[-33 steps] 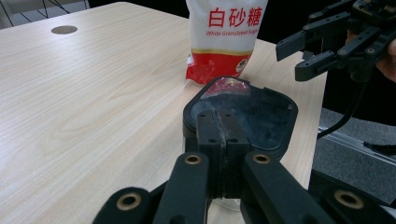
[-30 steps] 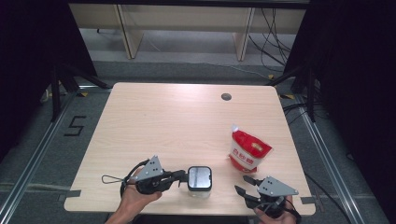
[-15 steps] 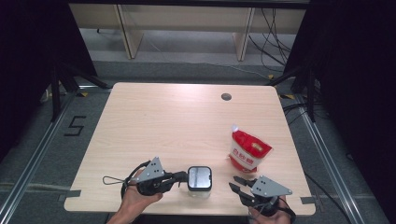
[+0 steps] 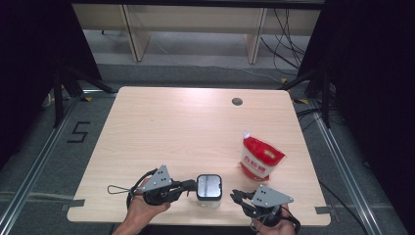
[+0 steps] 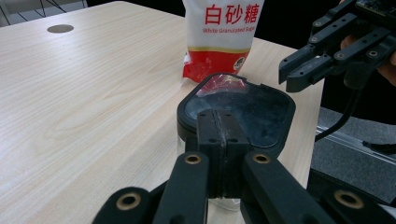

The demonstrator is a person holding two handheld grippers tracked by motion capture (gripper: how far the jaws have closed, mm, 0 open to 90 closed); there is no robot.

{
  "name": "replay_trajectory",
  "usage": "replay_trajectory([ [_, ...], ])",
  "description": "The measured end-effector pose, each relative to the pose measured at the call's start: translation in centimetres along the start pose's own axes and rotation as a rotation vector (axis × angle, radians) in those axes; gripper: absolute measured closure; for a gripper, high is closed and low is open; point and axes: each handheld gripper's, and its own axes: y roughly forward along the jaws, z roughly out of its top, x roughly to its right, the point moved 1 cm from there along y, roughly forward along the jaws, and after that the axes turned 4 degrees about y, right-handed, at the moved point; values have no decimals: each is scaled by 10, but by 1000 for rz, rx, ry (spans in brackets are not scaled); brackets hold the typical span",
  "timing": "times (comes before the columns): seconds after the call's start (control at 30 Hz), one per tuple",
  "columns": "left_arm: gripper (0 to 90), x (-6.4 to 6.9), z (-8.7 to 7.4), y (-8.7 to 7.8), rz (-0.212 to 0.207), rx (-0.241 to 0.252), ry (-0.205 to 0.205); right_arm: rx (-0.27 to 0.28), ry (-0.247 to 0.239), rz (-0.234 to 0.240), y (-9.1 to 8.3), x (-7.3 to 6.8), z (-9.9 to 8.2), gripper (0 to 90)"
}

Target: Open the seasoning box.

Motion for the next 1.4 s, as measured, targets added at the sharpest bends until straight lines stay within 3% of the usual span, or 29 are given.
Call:
replay_trajectory([
  [0.03, 891, 1, 0, 0, 5, 0, -19, -2, -15, 8, 2, -1, 1, 825],
  [0.33, 891, 0, -1, 0, 4, 6, -1, -19, -21, 40, 11, -7, 4, 859],
  [0.4, 891, 1, -1, 0, 6, 9, -22, -20, -22, 42, 12, -7, 5, 865],
  [0.8, 891, 0, -1, 1, 6, 11, -16, -35, -29, 66, 18, -9, 8, 900],
  [1.03, 891, 1, -1, 2, 5, 24, -29, -47, -32, 66, 18, -9, 10, 900],
  [1.3, 891, 4, -2, 3, 6, 15, -23, -22, -49, 63, 17, -9, 17, 900],
  [1.4, 891, 3, -2, 3, -1, 26, -28, -20, -33, 59, 15, -9, 18, 900],
])
